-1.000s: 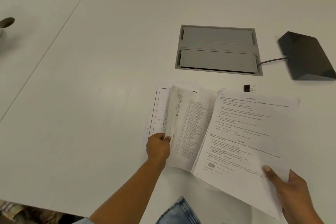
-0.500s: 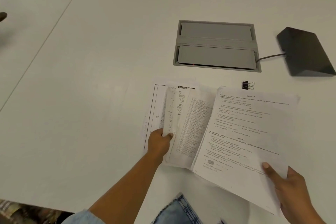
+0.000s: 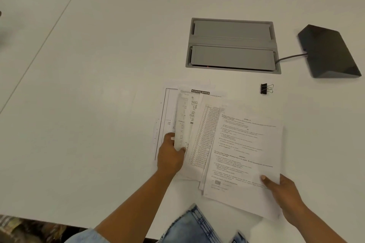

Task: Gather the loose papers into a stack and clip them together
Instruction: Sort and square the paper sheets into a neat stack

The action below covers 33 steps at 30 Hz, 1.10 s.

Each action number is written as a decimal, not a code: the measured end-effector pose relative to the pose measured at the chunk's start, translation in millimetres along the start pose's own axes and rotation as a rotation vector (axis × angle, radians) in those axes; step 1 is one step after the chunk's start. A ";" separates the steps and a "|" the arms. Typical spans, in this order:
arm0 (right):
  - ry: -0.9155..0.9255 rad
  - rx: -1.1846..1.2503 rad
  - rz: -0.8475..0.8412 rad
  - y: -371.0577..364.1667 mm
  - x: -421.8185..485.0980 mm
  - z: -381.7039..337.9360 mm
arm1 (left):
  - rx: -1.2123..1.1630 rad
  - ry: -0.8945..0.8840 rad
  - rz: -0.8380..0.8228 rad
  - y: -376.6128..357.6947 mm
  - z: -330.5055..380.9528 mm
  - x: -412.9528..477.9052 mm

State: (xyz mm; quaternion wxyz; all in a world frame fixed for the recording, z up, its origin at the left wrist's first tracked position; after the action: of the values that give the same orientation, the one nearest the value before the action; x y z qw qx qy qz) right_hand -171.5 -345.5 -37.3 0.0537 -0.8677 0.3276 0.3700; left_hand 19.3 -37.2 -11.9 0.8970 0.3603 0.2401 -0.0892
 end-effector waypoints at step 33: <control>-0.016 -0.048 -0.069 2.7 0.8 0.6 | -0.266 0.073 -0.384 -36.0 7.1 -17.5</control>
State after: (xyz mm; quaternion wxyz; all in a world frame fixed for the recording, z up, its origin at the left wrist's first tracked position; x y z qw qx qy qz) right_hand -173.2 -347.8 -37.9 0.0484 -0.8764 0.2881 0.3828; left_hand -5.3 -68.4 -20.5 0.8938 0.1896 0.3463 -0.2126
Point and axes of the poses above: each hand's wrist, its own x-axis towards the middle knuckle, its own y-axis out of the back of the hand, z = x × y, the point moved 5 cm from there along x, towards the middle knuckle, and after that the axes turned 11 degrees about x, right-handed, at the moved point
